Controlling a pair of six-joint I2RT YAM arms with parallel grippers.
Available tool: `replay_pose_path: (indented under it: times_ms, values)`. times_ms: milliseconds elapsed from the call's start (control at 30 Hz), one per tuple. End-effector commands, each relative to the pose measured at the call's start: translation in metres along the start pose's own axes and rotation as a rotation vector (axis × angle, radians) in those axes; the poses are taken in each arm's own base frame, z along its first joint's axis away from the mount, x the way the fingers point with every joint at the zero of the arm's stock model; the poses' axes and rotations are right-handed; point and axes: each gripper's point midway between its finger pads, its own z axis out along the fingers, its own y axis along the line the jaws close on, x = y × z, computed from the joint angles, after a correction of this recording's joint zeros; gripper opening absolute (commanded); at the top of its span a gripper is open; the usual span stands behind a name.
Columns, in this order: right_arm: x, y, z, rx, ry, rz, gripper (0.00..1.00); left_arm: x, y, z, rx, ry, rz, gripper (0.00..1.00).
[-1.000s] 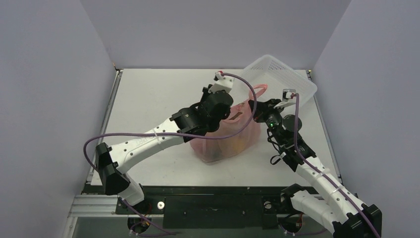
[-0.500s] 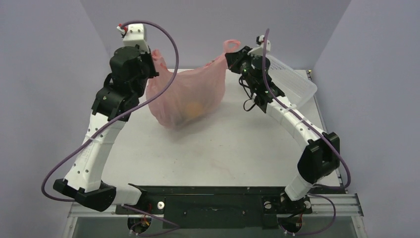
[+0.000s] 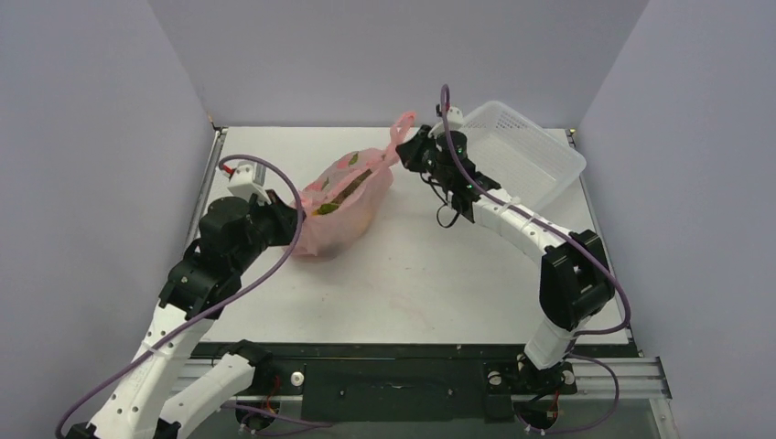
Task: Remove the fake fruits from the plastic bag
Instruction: Adjust the plastic bag at the center of the board.
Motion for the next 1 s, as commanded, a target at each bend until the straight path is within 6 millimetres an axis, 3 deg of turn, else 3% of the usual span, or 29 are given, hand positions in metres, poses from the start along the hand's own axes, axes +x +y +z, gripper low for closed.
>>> replay_pose_path:
  times_ms: [0, 33, 67, 100, 133, 167, 200, 233, 267, 300, 333, 467, 633, 700, 800, 867, 933, 967]
  values:
    - [0.021, -0.023, -0.039, 0.073, 0.029, -0.088, 0.00, 0.042, -0.026, -0.015, 0.190, 0.088, -0.212, 0.00]
    - [0.043, -0.039, -0.048, 0.117, 0.080, -0.119, 0.00, 0.046, -0.026, -0.024, 0.216, 0.079, -0.233, 0.00]
    - [0.052, -0.054, -0.063, 0.181, 0.096, -0.139, 0.00, 0.064, -0.024, -0.024, 0.224, 0.120, -0.265, 0.00]
    - [0.060, -0.059, -0.070, 0.207, 0.110, -0.163, 0.00, 0.067, -0.025, -0.031, 0.249, 0.116, -0.280, 0.00]
    - [0.067, -0.074, -0.086, 0.272, 0.114, -0.183, 0.00, 0.083, -0.026, -0.032, 0.272, 0.161, -0.303, 0.00]
    - [0.061, -0.074, -0.098, 0.300, 0.084, -0.195, 0.00, 0.088, -0.028, -0.036, 0.296, 0.170, -0.315, 0.00]
    - [0.076, -0.087, -0.110, 0.341, 0.115, -0.213, 0.00, 0.102, -0.032, -0.037, 0.333, 0.222, -0.340, 0.00]
    - [0.070, -0.087, -0.120, 0.362, 0.088, -0.222, 0.00, 0.115, -0.032, -0.037, 0.345, 0.258, -0.366, 0.00]
    - [0.080, -0.095, -0.129, 0.383, 0.114, -0.242, 0.00, 0.120, -0.038, -0.039, 0.386, 0.282, -0.374, 0.00]
    - [0.075, -0.097, -0.137, 0.399, 0.093, -0.247, 0.00, 0.130, -0.037, -0.038, 0.392, 0.303, -0.393, 0.00]
    - [0.083, -0.107, -0.145, 0.429, 0.123, -0.269, 0.01, 0.133, -0.038, -0.041, 0.408, 0.307, -0.396, 0.00]
    - [0.082, -0.115, -0.163, 0.470, 0.159, -0.313, 0.19, 0.147, -0.035, -0.044, 0.424, 0.308, -0.408, 0.00]
    - [0.094, -0.090, -0.179, 0.373, 0.235, -0.277, 0.48, 0.163, -0.037, -0.042, 0.453, 0.356, -0.423, 0.00]
    - [0.106, -0.074, -0.186, 0.318, 0.238, -0.187, 0.54, 0.165, -0.038, -0.041, 0.462, 0.358, -0.420, 0.00]
    - [0.134, -0.037, -0.191, 0.168, 0.247, -0.026, 0.65, 0.167, -0.039, -0.040, 0.470, 0.363, -0.412, 0.00]
    - [0.140, -0.008, -0.191, 0.057, 0.176, 0.110, 0.76, 0.167, -0.041, -0.041, 0.474, 0.371, -0.398, 0.00]
    - [0.146, 0.012, -0.188, 0.002, 0.104, 0.195, 0.81, 0.168, -0.040, -0.041, 0.471, 0.378, -0.376, 0.00]
    - [0.145, 0.031, -0.189, -0.049, 0.079, 0.225, 0.82, 0.167, -0.039, -0.042, 0.461, 0.377, -0.361, 0.00]
